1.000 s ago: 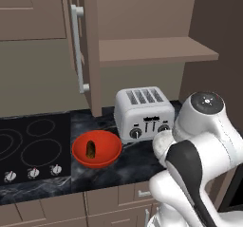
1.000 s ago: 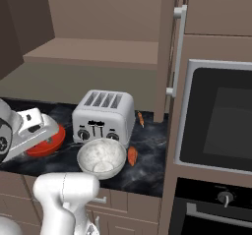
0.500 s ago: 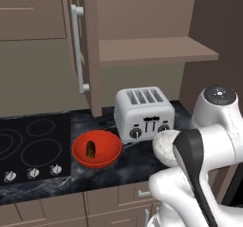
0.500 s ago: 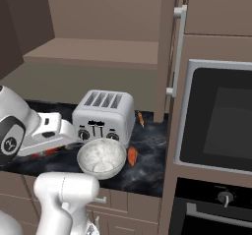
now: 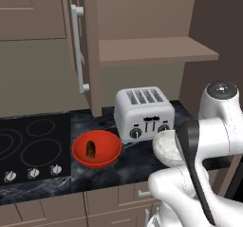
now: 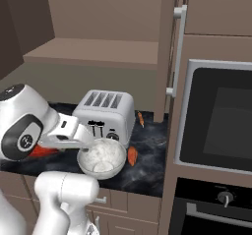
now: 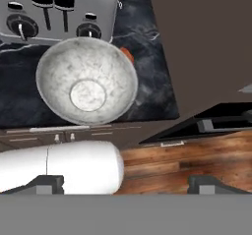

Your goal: Pick both bowls and place them on the counter. Then place the sweet potato in one bowl and place the sweet potato in the other bowl.

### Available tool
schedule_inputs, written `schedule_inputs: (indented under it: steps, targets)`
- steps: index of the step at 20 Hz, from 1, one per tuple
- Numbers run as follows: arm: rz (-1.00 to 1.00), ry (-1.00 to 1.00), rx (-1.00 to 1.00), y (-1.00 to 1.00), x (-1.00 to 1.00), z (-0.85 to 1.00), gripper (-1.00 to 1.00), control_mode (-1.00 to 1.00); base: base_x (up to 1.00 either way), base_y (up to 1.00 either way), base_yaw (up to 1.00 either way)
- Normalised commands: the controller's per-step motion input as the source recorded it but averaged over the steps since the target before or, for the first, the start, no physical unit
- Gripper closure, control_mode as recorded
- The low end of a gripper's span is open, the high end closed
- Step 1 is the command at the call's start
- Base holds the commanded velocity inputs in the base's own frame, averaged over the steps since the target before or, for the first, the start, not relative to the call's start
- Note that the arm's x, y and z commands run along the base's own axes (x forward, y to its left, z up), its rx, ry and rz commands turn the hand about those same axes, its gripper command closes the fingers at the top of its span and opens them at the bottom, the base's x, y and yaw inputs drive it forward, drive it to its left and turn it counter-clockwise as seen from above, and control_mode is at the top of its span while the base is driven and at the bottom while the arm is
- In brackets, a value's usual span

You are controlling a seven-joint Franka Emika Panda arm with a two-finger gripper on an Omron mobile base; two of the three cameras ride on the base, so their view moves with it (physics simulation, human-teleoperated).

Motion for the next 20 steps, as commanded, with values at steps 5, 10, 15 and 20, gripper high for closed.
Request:
schedule_inputs:
  steps: [5,10,15,20]
  targets:
    - [-0.19,-0.09,0.13,-0.34,0.24,-0.1,-1.0,-1.0,0.0,0.0,0.0]
    - [-0.08,-0.09,0.21,-0.36,0.26,-0.11,-1.0,-1.0,0.0,0.0,0.0]
    - [-0.05,-0.1,0.2,-0.32,0.26,-0.11,-1.0,-1.0,0.0,0.0,0.0]
    - [-0.12,-0.02,0.07,-0.03,0.46,-0.1,-1.0,-1.0,0.0,0.0,0.0]
